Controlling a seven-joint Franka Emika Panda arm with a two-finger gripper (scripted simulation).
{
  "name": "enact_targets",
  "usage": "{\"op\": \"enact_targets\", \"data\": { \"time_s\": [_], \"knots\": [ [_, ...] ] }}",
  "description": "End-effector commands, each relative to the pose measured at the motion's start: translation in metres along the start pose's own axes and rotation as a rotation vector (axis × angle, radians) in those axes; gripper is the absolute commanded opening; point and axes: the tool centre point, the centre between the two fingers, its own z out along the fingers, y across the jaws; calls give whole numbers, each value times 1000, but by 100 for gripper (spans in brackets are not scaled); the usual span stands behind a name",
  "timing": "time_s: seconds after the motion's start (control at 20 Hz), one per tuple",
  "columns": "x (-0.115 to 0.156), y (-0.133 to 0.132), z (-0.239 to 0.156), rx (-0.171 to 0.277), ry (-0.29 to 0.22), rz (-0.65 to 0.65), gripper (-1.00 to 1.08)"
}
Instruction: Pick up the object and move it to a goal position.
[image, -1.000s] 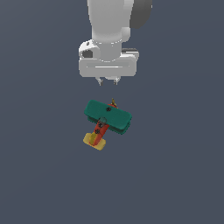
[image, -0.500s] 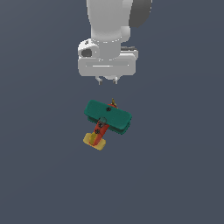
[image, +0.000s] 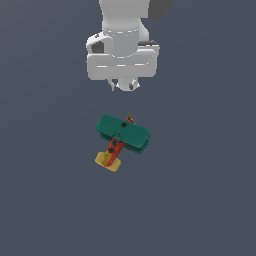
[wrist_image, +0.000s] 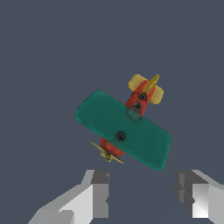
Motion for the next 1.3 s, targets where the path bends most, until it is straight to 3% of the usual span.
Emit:
{"op": "enact_targets", "data": {
  "time_s": [0.0, 1.25],
  "knots": [
    [1, 0, -11, -1, 16, -30, 28],
    [-9, 6, -151, -14, 224, -407, 28]
  ]
}}
